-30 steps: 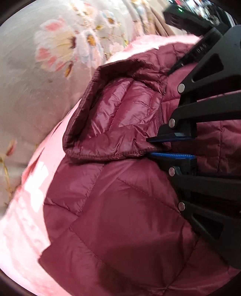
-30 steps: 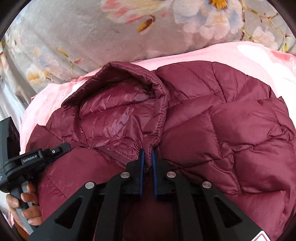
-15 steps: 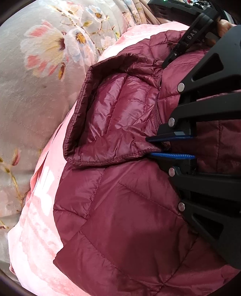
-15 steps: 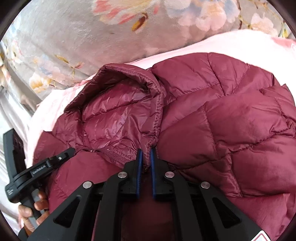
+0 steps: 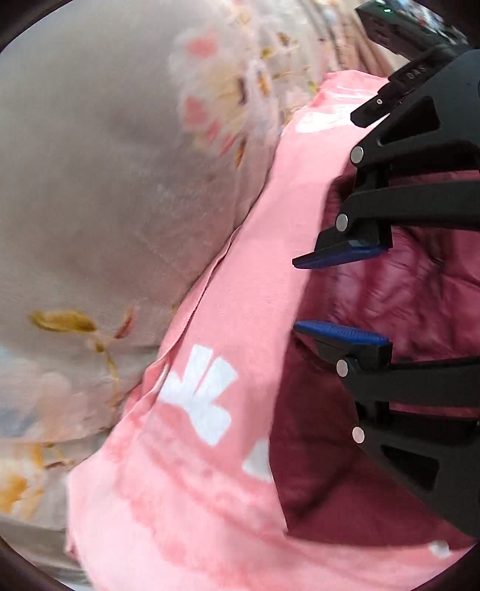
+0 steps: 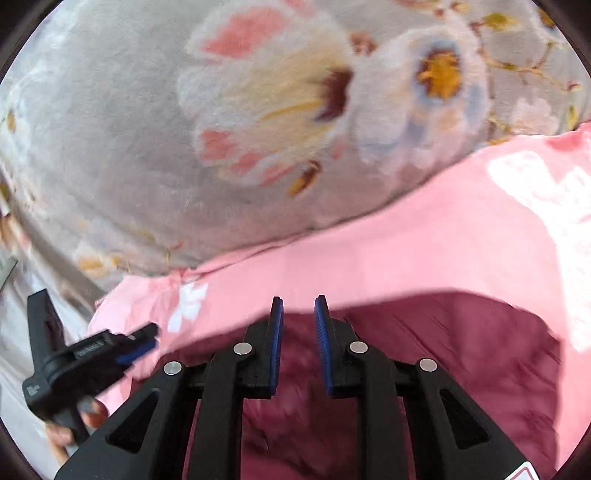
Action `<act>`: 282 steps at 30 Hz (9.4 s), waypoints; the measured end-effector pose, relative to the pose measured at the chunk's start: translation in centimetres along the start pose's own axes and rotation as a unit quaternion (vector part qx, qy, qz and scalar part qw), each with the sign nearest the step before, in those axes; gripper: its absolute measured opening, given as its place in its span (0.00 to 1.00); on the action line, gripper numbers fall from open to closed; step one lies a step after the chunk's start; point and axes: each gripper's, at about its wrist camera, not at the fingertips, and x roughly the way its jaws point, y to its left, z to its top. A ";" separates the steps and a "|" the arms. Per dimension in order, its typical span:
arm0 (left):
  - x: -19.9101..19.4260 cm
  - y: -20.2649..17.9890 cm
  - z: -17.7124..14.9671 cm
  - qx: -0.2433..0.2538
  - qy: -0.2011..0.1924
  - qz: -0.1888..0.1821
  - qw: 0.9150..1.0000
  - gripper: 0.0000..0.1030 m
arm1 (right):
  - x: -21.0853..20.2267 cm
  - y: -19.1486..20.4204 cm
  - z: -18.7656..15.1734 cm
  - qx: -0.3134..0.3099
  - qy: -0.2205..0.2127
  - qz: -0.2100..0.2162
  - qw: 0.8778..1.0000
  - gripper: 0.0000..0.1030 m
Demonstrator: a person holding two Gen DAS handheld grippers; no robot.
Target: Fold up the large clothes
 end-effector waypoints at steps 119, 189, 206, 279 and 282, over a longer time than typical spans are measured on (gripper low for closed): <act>-25.0 18.1 -33.4 0.074 0.093 0.145 0.982 0.90 | -36.8 -15.0 -32.1 -0.023 0.098 -0.125 0.987 0.75; -17.7 11.9 -27.8 0.142 -0.025 0.193 0.970 0.23 | -26.8 -14.3 -20.9 0.014 0.014 -0.129 0.991 0.03; -30.8 10.1 -25.1 0.126 -0.143 0.164 0.968 0.83 | -39.0 -8.9 -18.4 -0.025 -0.102 -0.083 0.991 0.25; -19.5 3.9 -37.8 0.205 -0.048 0.183 0.960 0.89 | -23.3 2.2 -30.6 -0.146 0.048 -0.053 0.987 0.10; -18.8 4.0 -38.5 0.213 -0.057 0.193 0.956 0.93 | -22.8 2.3 -31.3 -0.159 0.048 -0.065 0.984 0.10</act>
